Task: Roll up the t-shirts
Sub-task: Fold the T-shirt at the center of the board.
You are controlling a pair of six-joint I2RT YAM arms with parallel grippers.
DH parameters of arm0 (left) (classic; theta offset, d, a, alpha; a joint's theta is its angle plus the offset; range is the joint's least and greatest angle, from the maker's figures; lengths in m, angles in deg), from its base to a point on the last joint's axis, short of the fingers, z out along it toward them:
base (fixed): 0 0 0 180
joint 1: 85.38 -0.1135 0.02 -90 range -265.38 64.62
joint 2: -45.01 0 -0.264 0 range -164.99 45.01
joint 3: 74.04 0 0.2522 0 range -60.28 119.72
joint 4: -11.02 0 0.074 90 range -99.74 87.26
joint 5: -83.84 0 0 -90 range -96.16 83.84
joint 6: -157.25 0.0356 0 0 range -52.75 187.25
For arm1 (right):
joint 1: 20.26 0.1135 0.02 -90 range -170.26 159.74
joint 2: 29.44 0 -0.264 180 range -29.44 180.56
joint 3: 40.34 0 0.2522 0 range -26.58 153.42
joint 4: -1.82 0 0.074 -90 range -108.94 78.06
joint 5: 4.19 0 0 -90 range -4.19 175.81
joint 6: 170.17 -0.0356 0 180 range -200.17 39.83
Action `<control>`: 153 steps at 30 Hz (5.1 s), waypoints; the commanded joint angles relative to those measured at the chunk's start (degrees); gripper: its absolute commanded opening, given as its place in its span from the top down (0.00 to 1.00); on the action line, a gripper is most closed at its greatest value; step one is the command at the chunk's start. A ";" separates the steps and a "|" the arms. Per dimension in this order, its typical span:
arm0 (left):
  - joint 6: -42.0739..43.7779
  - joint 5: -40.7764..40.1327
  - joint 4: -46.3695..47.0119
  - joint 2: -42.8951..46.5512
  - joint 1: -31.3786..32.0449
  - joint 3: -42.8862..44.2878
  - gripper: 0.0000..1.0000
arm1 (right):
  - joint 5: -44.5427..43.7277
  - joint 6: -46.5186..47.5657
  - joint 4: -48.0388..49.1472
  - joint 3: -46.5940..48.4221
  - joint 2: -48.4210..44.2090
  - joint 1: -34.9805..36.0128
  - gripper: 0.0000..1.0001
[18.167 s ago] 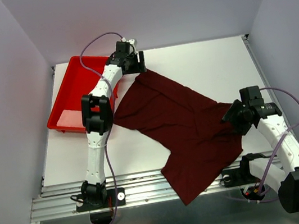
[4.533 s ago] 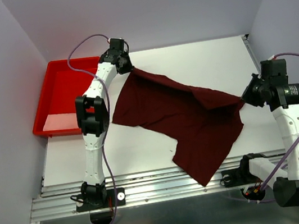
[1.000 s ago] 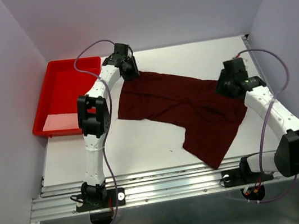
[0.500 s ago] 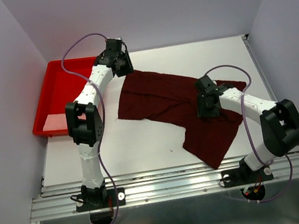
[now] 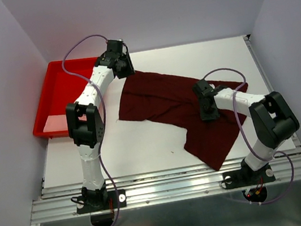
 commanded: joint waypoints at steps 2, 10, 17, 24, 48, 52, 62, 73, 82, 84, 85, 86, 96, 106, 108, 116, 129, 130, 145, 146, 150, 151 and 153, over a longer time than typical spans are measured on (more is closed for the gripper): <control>0.03 -0.39 0.11 0.75 -0.37 1.14 0.56 | -2.88 -0.28 1.32 0.57 -1.69 0.18 0.86; -0.06 -0.30 0.29 0.75 -0.37 0.88 0.56 | -1.13 0.68 -1.05 1.18 -5.03 0.18 0.99; -0.14 -0.39 0.11 0.93 -0.37 0.96 0.56 | 2.56 2.09 -4.57 2.76 -8.81 0.18 0.99; -0.23 -0.21 0.11 1.10 -0.19 0.79 0.56 | 5.81 3.32 -5.71 2.77 -9.86 0.70 0.99; 0.47 -0.04 -1.38 -0.57 0.60 1.67 0.56 | 7.05 1.30 -8.00 8.12 -10.47 -1.21 0.52; 0.47 0.58 -1.12 -0.57 0.77 1.49 0.56 | 6.79 0.25 -6.25 6.90 -12.94 -10.87 0.57; 0.21 4.96 0.02 -6.01 2.97 3.77 0.56 | 11.09 -2.30 5.00 6.19 -3.29 -29.87 0.61; -0.41 7.61 0.82 -17.44 2.36 8.87 0.56 | 6.53 -3.19 10.63 11.55 10.25 -34.19 0.62; 0.21 7.70 -1.20 -25.00 0.77 16.34 0.56 | 5.81 -5.03 10.28 14.63 12.65 -34.72 0.62; 0.65 7.26 -1.65 -24.39 0.51 16.87 0.56 | 6.35 -5.12 10.11 13.58 7.65 -34.72 0.60; 0.74 6.83 -1.56 -23.86 0.51 16.61 0.56 | 6.96 -4.68 9.85 12.97 5.45 -34.72 0.58; 0.91 6.73 -1.04 -23.08 0.60 15.48 0.56 | 7.31 -4.33 9.58 11.48 0.91 -34.72 0.55; -0.76 6.12 2.57 -10.33 0.77 4.93 0.56 | 14.25 -5.82 -0.08 -6.36 -21.71 -33.32 0.55; -0.67 4.98 2.57 -5.75 1.21 0.88 0.56 | 15.23 -7.93 2.55 -14.20 -21.47 -28.92 0.58; -0.67 4.89 2.66 -5.58 1.30 0.35 0.56 | 14.70 -7.41 2.98 -13.15 -19.28 -28.31 0.59; -0.49 4.80 2.49 -5.66 1.48 0.35 0.56 | 11.27 -6.17 5.98 -11.12 -13.21 -28.30 0.60; -0.32 4.89 1.43 -6.72 1.74 2.19 0.56 | 11.62 -5.82 5.54 -8.14 -12.85 -28.30 0.61; -0.32 4.80 1.43 -6.81 1.74 2.37 0.56 | 11.53 -5.73 5.54 -8.05 -12.94 -28.30 0.61; -0.32 4.98 0.73 -7.42 2.09 3.78 0.56 | 12.59 -6.26 5.89 -7.96 -12.94 -28.30 0.62; -0.32 4.89 0.73 -7.51 2.09 3.69 0.56 | 12.85 -6.35 5.89 -7.96 -13.11 -28.30 0.62; -0.32 4.71 0.73 -7.60 2.09 3.60 0.56 | 13.91 -6.79 5.54 -8.05 -15.31 -28.30 0.62; -0.32 4.80 0.73 -7.60 2.18 3.60 0.57 | 13.91 -6.96 5.45 -7.96 -15.49 -28.30 0.61; -0.32 4.97 0.82 -7.60 2.18 3.60 0.57 | 13.73 -6.96 5.36 -7.96 -15.23 -28.30 0.56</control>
